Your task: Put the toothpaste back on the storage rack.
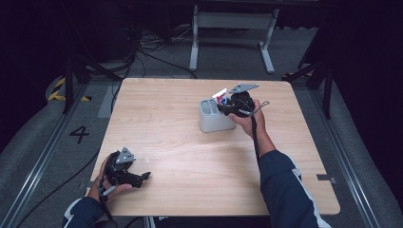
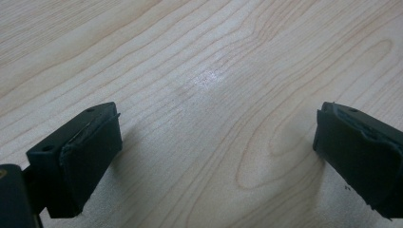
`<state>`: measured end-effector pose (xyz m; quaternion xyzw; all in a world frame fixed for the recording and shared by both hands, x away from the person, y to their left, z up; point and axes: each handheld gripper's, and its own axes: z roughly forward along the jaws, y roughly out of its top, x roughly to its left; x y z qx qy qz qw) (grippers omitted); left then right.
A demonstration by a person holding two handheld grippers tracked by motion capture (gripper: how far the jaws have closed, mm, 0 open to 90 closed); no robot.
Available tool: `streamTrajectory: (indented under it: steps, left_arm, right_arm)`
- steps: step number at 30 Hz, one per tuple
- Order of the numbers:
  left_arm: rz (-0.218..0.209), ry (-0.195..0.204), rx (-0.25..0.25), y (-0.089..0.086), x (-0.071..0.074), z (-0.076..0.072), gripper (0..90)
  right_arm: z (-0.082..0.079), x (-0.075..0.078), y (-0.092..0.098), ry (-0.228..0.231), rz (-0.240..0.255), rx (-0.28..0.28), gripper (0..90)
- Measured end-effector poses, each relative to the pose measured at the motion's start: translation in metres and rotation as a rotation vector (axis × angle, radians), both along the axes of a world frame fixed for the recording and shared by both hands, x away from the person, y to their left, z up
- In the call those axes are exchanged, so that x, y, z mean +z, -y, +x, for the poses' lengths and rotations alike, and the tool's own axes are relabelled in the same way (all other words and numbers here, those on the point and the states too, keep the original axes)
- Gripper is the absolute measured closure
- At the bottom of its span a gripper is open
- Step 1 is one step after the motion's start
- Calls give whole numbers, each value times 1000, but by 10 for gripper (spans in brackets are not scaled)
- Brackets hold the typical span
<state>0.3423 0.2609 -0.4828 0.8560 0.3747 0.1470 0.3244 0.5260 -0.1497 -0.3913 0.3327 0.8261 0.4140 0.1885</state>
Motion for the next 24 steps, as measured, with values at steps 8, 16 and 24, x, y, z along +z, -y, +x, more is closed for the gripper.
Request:
streamTrajectory:
  steps: [8,16,24]
  left_arm:
    - [1,6,-1,0,0,0,27]
    - [6,9,-3,0,0,1,27]
    - [3,6,-2,0,0,0,27]
  right_arm:
    - [-1,-3,-3,-12,3,-1,560]
    - [-2,-2,0,-18,38,2,523]
    - [-3,-1,1,-14,48,1,479]
